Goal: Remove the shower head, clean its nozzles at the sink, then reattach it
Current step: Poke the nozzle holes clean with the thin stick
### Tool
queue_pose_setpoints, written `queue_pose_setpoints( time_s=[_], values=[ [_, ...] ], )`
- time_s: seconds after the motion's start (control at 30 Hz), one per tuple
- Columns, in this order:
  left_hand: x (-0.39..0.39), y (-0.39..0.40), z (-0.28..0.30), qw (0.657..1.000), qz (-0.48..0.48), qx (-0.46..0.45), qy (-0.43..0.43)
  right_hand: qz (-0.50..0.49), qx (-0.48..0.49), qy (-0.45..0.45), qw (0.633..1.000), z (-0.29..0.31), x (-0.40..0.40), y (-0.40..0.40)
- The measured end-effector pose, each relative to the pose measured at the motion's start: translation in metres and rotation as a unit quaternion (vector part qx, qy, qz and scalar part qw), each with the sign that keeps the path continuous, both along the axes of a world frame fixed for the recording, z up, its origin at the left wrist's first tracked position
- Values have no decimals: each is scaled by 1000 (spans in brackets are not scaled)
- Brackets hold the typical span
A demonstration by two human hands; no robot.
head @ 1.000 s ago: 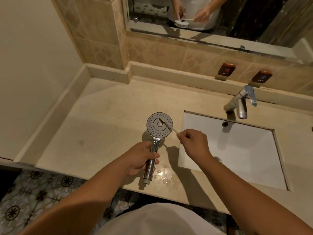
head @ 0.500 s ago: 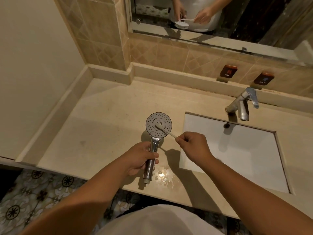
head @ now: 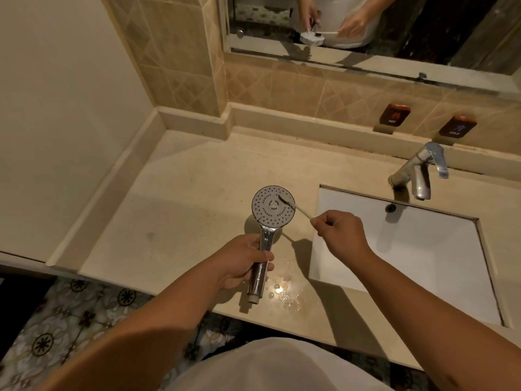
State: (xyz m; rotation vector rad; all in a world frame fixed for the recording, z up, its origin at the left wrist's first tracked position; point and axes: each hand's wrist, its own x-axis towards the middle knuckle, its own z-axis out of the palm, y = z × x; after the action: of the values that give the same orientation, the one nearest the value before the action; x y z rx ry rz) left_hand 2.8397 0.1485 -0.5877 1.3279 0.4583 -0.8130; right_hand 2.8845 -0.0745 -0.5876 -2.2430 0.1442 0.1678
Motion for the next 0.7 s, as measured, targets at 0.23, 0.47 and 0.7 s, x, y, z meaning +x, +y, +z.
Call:
queue_pose_setpoints(
  time_s=[0.23,0.47,0.7],
  values=[
    [1,2,-2,1000,0,4,1,12,4,20,1000,-9,-1,-2],
    [0,5,-7,1000,8,5,-3,-87,-13,17,996,-32,-6,3],
    [1,17,-13,1000,20,13,5,-175,30,102,979,-67,-25,37]
  ],
)
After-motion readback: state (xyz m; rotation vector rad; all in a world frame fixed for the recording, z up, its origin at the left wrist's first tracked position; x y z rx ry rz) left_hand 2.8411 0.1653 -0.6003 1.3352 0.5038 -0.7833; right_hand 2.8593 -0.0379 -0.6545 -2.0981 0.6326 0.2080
